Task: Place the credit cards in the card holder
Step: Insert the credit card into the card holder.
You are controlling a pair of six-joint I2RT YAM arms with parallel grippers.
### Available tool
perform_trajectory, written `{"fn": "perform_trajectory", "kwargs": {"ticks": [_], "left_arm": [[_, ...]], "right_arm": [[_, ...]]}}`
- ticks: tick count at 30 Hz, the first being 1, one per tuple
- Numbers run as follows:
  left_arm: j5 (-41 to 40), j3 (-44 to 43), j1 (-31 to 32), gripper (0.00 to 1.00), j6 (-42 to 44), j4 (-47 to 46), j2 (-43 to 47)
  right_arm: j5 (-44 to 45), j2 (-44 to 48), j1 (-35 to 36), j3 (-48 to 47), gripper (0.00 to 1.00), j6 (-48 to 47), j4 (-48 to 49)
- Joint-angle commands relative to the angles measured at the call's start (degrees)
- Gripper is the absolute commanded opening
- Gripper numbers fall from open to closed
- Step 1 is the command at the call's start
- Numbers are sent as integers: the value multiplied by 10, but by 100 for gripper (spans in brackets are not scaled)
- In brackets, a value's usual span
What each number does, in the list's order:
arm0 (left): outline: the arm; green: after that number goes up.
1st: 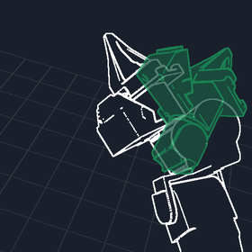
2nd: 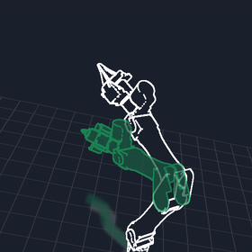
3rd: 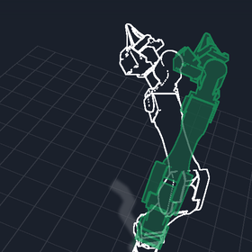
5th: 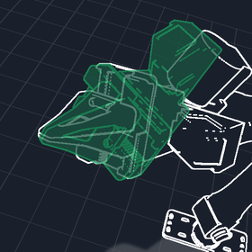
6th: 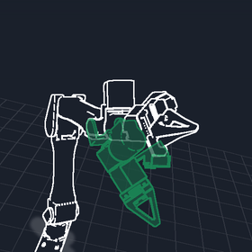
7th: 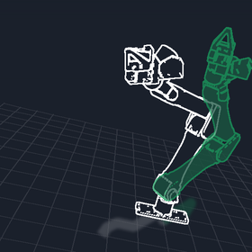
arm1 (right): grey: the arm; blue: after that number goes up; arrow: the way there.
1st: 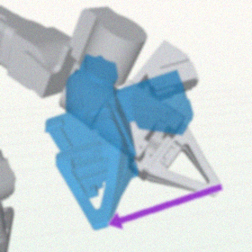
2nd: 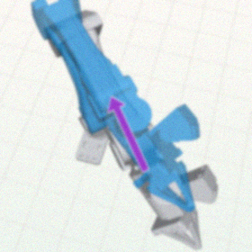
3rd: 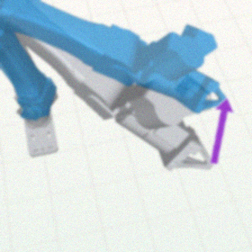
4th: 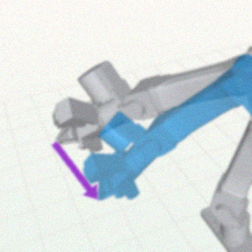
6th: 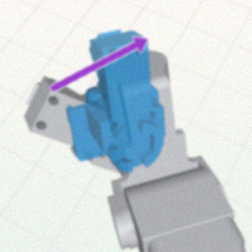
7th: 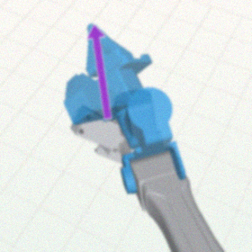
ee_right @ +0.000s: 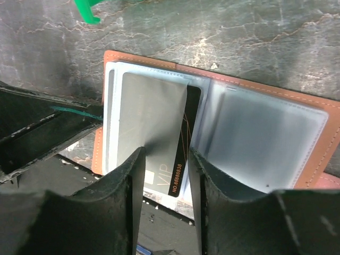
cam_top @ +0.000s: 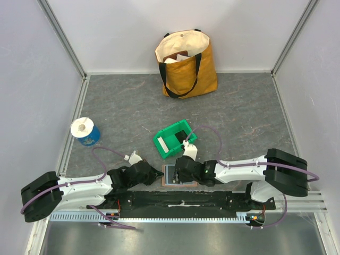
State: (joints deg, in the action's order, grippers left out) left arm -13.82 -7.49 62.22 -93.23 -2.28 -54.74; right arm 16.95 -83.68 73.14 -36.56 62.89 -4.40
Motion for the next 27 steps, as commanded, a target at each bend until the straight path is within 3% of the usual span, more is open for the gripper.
{"fn": "perform_trajectory", "kwargs": {"ticks": [1, 7, 10, 12, 14, 18, 20, 24, 27], "left_arm": [[-2, 20, 2, 2, 11, 71, -12], [-2, 21, 3, 2, 11, 69, -16], [-2, 20, 3, 2, 11, 68, -18], [-2, 20, 3, 2, 11, 68, -18], [-3, 21, 3, 2, 11, 68, -18], [-3, 21, 3, 2, 11, 67, -18], [-3, 21, 4, 2, 11, 67, -17], [-3, 23, 2, 2, 9, 69, -12], [-6, 26, 4, 2, 6, 71, -7]], "right_arm": [[3, -16, 8, -33, 40, -16, -9], [-4, 0, 9, -28, 31, -28, 19], [-3, 14, 9, -18, 22, -28, 40], [-3, 23, 9, -11, 8, -31, 40], [-3, 24, 9, -11, 7, -32, 40], [-4, 20, 8, -11, 9, -33, 40], [-2, 19, 8, -12, 20, -33, 40], [33, 33, 2, -20, 30, -40, -7], [61, 73, -3, -13, 47, -51, -38]]}}
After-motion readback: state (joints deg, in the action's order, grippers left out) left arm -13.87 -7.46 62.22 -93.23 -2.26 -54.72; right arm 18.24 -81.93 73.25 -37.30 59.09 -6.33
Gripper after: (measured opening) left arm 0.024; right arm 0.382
